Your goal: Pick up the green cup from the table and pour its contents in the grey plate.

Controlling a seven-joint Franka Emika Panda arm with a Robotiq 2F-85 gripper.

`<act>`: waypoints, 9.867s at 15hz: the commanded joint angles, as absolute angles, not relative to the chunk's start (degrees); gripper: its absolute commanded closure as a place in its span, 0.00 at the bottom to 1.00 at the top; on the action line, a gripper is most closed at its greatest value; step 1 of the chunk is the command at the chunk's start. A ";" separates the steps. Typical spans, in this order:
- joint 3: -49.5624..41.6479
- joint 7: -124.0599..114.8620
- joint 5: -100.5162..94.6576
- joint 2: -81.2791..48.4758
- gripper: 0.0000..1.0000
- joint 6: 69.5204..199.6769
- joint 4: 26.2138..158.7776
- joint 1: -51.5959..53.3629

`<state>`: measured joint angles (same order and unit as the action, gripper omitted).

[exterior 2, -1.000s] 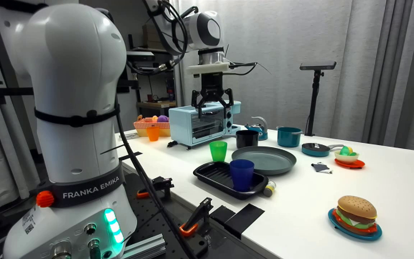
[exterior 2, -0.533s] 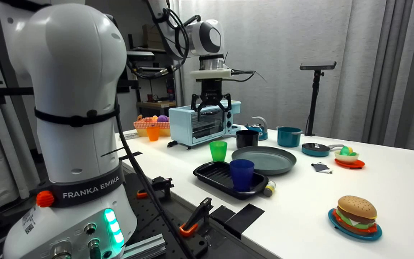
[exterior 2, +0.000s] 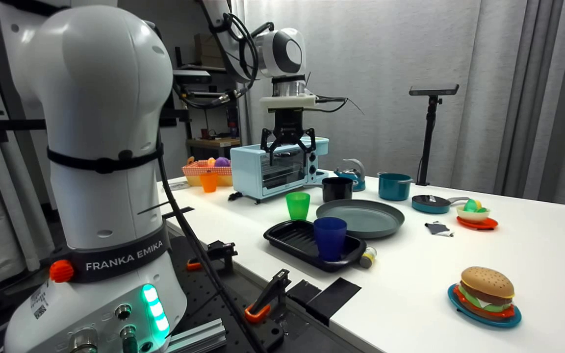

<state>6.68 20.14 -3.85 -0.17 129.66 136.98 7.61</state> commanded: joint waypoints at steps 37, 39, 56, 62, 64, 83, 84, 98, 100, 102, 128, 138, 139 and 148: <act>11.31 21.12 -4.34 -18.47 0.00 139.63 130.18 7.60; 11.53 21.18 -4.54 -19.24 0.00 140.06 129.73 7.63; 11.59 21.14 -4.53 -24.48 0.49 140.00 125.61 6.42; 11.83 20.73 -5.37 -23.18 0.95 139.48 126.32 7.09; 11.93 20.62 -5.64 -22.57 1.00 139.49 126.56 7.33; 4.97 17.31 -20.58 -12.65 0.99 150.26 126.01 6.85; 4.55 17.04 -20.60 -12.71 0.99 151.11 125.80 6.60; 3.45 18.34 -10.17 -14.47 0.99 159.61 123.50 0.13; 3.19 18.16 -9.83 -14.39 0.99 161.28 124.00 -0.56; 2.91 17.95 -9.80 -14.41 0.99 163.22 124.53 -1.07; -0.36 15.65 -1.86 -21.48 0.99 223.10 145.69 1.04; -2.20 19.14 4.77 -25.61 0.99 240.28 143.81 6.41; -2.31 19.73 5.59 -25.60 0.99 241.74 143.72 6.78; -3.02 24.41 9.84 -23.35 0.99 242.42 136.13 8.43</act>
<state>-1.97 21.74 6.74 -23.94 241.55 139.07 6.79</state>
